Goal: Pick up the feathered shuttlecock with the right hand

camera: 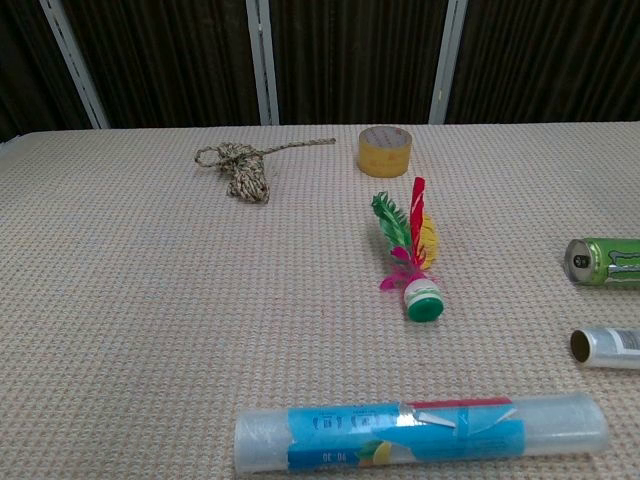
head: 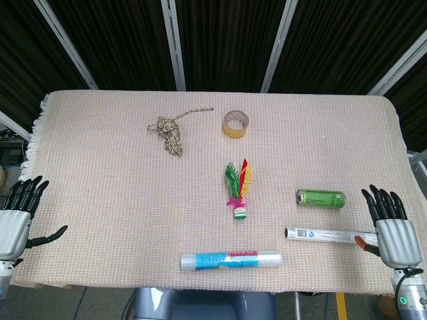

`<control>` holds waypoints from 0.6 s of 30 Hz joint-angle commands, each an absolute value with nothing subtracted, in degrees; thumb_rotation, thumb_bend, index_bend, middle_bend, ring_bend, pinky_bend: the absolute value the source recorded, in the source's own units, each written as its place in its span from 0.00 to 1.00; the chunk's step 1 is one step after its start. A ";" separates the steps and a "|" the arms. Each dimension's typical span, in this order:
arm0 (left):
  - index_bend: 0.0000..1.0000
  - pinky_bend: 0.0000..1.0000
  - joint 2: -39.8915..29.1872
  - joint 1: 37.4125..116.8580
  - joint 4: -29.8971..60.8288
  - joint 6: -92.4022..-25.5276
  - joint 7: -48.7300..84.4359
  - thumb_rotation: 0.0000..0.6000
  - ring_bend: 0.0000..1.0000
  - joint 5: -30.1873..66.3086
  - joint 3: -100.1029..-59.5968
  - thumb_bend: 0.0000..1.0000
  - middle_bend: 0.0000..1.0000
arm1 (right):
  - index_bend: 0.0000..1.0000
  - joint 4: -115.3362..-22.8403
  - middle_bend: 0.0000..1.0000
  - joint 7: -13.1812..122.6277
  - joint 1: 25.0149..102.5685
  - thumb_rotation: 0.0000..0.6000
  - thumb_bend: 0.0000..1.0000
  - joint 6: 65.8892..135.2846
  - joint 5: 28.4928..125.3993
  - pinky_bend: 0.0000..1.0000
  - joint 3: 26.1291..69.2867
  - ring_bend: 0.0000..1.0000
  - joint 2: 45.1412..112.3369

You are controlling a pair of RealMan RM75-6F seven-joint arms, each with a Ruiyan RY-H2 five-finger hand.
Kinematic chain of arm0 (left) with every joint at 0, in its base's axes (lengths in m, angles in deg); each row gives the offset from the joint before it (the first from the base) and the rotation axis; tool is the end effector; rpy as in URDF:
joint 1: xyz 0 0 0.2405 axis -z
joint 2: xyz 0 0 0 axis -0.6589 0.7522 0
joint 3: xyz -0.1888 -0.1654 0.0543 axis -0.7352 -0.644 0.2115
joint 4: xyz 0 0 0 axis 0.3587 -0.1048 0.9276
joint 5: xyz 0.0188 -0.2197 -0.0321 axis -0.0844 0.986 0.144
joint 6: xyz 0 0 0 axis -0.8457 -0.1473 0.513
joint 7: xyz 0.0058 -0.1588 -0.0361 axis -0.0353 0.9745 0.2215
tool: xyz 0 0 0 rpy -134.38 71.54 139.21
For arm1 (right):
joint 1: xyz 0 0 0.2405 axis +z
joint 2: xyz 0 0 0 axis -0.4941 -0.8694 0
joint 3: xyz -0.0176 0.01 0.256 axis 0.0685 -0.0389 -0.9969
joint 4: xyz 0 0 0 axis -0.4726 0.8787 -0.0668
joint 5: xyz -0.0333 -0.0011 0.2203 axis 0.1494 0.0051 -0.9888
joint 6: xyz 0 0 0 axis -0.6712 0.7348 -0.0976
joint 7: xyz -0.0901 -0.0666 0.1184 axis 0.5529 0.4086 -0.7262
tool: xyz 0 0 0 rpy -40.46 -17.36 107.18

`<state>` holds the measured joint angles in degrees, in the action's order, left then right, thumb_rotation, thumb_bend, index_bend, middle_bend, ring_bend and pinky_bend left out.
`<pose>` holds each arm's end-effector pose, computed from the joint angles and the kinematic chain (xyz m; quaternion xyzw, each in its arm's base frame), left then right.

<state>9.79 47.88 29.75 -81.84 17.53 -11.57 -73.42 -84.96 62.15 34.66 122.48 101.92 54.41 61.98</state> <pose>-0.3103 0.2073 0.1314 -0.6273 -0.3427 -0.4055 0.5698 -0.3130 -0.2050 0.1396 0.6161 -0.3425 0.3739 0.6027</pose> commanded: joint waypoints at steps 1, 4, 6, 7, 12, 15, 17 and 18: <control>0.00 0.00 9.70 47.99 29.69 -81.48 17.10 0.60 0.00 -11.26 -73.38 0.15 0.00 | 0.00 -84.68 0.00 62.46 34.63 1.00 0.02 122.16 101.85 0.00 54.73 0.00 62.30; 0.00 0.00 9.52 48.13 29.58 -81.06 16.80 0.60 0.00 -10.86 -73.46 0.16 0.00 | 0.00 -84.80 0.00 62.32 34.76 1.00 0.02 121.72 101.73 0.00 54.80 0.00 62.20; 0.00 0.00 9.43 48.27 29.53 -80.64 16.64 0.60 0.00 -10.49 -73.55 0.16 0.00 | 0.00 -85.01 0.00 62.38 34.98 1.00 0.02 121.38 101.51 0.00 54.61 0.00 61.95; 0.00 0.00 9.42 48.33 29.56 -80.41 16.64 0.59 0.00 -10.22 -73.61 0.16 0.00 | 0.00 -85.02 0.00 62.36 35.15 1.00 0.02 120.86 101.32 0.00 54.65 0.00 61.83; 0.00 0.00 9.50 48.29 29.74 -81.14 16.73 0.59 0.00 -9.92 -74.19 0.16 0.00 | 0.06 -84.50 0.00 60.84 36.87 1.00 0.03 119.89 105.06 0.00 55.35 0.00 61.79; 0.00 0.00 9.46 48.32 29.66 -81.30 17.00 0.60 0.00 -9.48 -74.58 0.16 0.00 | 0.20 -82.49 0.01 60.97 39.80 1.00 0.07 121.00 110.52 0.01 54.34 0.00 62.95; 0.00 0.00 9.35 48.46 29.40 -80.99 16.93 0.60 0.00 -9.06 -74.76 0.15 0.00 | 0.27 -80.69 0.03 60.46 42.23 1.00 0.10 121.27 113.93 0.02 53.58 0.00 64.02; 0.00 0.00 9.23 48.54 29.23 -80.77 16.78 0.60 0.00 -8.78 -74.85 0.15 0.00 | 0.29 -79.90 0.04 59.75 43.88 1.00 0.10 120.71 115.62 0.02 53.30 0.00 64.57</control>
<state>9.32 48.47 29.36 -80.92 16.88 -8.94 -74.77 -82.32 60.70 40.21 120.67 111.33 54.31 63.05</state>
